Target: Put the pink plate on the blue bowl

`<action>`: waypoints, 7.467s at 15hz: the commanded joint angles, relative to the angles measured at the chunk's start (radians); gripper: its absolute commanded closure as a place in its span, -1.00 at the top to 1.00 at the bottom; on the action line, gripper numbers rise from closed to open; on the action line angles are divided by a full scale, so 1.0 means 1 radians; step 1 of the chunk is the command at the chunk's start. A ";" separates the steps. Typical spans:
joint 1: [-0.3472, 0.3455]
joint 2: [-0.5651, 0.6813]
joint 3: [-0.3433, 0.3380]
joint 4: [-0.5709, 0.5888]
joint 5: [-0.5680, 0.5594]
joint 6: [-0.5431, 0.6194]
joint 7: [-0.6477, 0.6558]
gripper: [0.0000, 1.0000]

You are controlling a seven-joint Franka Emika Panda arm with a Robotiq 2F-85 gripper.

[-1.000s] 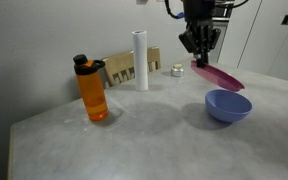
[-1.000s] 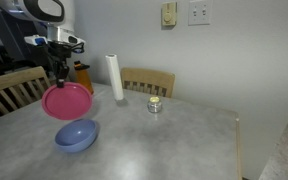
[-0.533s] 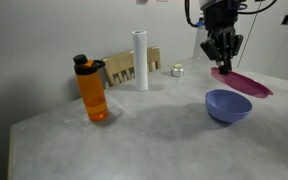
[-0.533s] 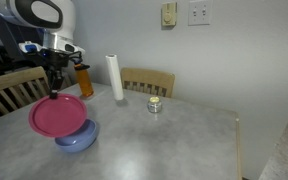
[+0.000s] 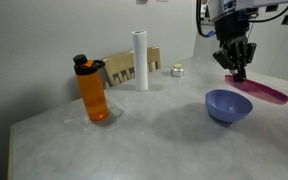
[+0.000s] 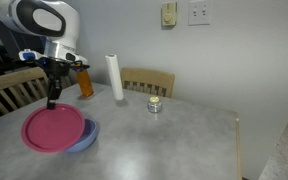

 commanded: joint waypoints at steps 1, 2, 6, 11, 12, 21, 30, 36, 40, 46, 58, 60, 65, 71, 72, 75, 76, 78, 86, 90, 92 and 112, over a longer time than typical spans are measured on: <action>-0.001 0.022 -0.011 0.022 -0.053 -0.022 0.059 -0.94; 0.003 0.028 -0.013 0.029 -0.074 -0.015 0.085 -0.94; 0.004 0.064 -0.006 0.073 -0.094 -0.003 0.092 -0.94; 0.015 0.124 0.004 0.149 -0.083 0.025 0.069 -0.94; 0.016 0.137 0.007 0.164 -0.080 0.031 0.063 -0.94; 0.040 0.202 0.009 0.232 -0.083 -0.014 0.066 -0.94; 0.047 0.209 -0.001 0.292 -0.111 -0.133 0.100 -0.94; 0.046 0.228 -0.007 0.307 -0.115 -0.191 0.117 -0.94; 0.046 0.252 -0.004 0.310 -0.108 -0.177 0.116 -0.94; 0.053 0.312 0.002 0.348 -0.098 -0.148 0.101 -0.94; 0.081 0.395 0.000 0.435 -0.100 -0.130 0.109 -0.94; 0.082 0.396 -0.001 0.441 -0.100 -0.137 0.113 -0.94; 0.080 0.409 0.001 0.457 -0.094 -0.128 0.109 -0.26; 0.080 0.435 0.006 0.480 -0.084 -0.116 0.101 -0.96; 0.080 0.440 0.006 0.485 -0.083 -0.114 0.099 -0.96; 0.080 0.453 0.008 0.500 -0.079 -0.111 0.096 -0.96; 0.080 0.457 0.009 0.506 -0.077 -0.109 0.095 -0.96; 0.079 0.463 0.010 0.514 -0.073 -0.101 0.092 -0.96; 0.062 0.532 0.017 0.558 -0.024 -0.075 0.069 -0.96; 0.057 0.549 0.012 0.567 0.001 -0.079 0.070 -0.96; 0.054 0.551 0.010 0.570 0.006 -0.085 0.072 -0.96; 0.129 0.338 0.034 0.542 0.006 0.030 0.179 0.01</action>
